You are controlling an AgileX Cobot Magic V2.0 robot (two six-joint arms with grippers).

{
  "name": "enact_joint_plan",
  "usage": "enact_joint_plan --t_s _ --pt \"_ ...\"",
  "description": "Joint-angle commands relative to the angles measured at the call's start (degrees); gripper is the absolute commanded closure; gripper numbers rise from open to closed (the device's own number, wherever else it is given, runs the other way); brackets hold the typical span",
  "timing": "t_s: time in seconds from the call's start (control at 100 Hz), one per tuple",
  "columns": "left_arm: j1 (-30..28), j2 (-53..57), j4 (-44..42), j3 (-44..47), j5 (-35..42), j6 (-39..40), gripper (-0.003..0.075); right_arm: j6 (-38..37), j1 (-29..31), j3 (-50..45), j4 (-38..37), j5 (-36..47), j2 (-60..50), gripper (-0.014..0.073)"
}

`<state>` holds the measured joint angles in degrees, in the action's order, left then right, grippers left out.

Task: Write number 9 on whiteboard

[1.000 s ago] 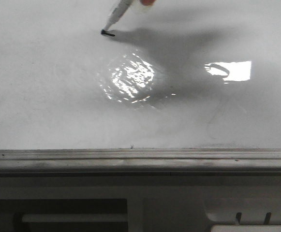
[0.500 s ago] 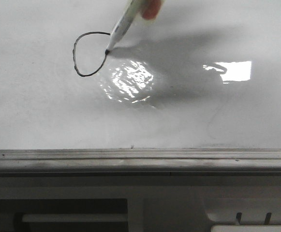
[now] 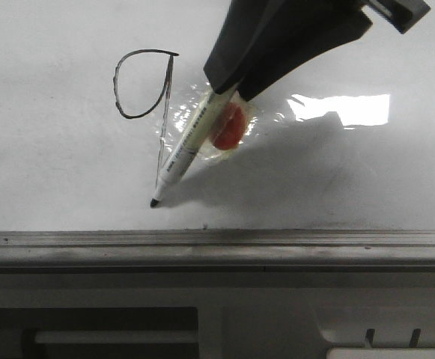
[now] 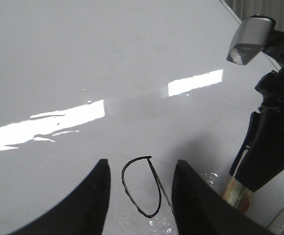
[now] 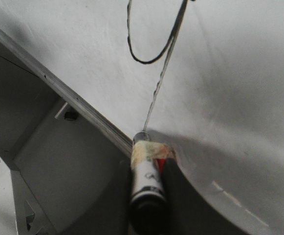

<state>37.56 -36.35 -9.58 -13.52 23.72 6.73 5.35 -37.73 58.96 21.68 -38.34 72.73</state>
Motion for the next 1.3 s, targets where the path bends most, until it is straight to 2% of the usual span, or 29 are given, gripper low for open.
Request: enact_joint_plan --t_s 0.0,0.12,0.24,0.46,0.72,0.86,1.07,1.19,1.26,1.29 --pt "-0.25 -0.05 -0.69 -1.77 4.28 0.37 0.0442 0.56 -1.11 2.95 -1.28 5.72 -2.39 0.0659" --pt "0.53 -0.66 -5.86 -1.77 4.53 1.65 0.0419 0.56 -3.72 4.76 -0.54 4.14 -3.51 0.0660" --pt "4.07 -3.32 -11.60 -1.77 4.76 4.92 0.0415 0.56 -7.20 5.01 2.13 3.57 -4.39 0.0663" --pt "9.98 -10.10 -12.39 -1.77 4.86 4.97 0.0415 0.56 -10.72 5.01 2.34 4.89 -4.41 0.0663" --pt "10.03 -16.28 -12.27 -1.77 7.43 4.97 0.0421 0.56 -10.81 5.01 2.56 3.45 -4.41 0.0663" --pt "10.03 -17.96 -12.27 -1.77 10.41 4.97 0.0500 0.56 -10.81 4.90 2.56 3.17 -4.28 0.0663" --pt "10.03 -18.20 -12.27 -1.77 10.51 4.97 0.0735 0.67 -10.81 4.91 2.04 2.82 -3.64 0.0663" --pt "10.03 -18.20 -12.27 -1.77 10.51 4.97 0.0740 0.67 -10.81 4.91 1.94 2.69 -2.93 0.0650" --pt "10.03 -18.20 -12.27 -1.77 10.51 4.97 0.0740 0.67 -10.81 4.91 1.91 2.69 -2.81 0.0574" --pt "10.03 -18.20 -12.27 -1.77 10.51 4.97 0.0740 0.67 -10.81 4.91 1.80 2.69 -2.81 0.0508"
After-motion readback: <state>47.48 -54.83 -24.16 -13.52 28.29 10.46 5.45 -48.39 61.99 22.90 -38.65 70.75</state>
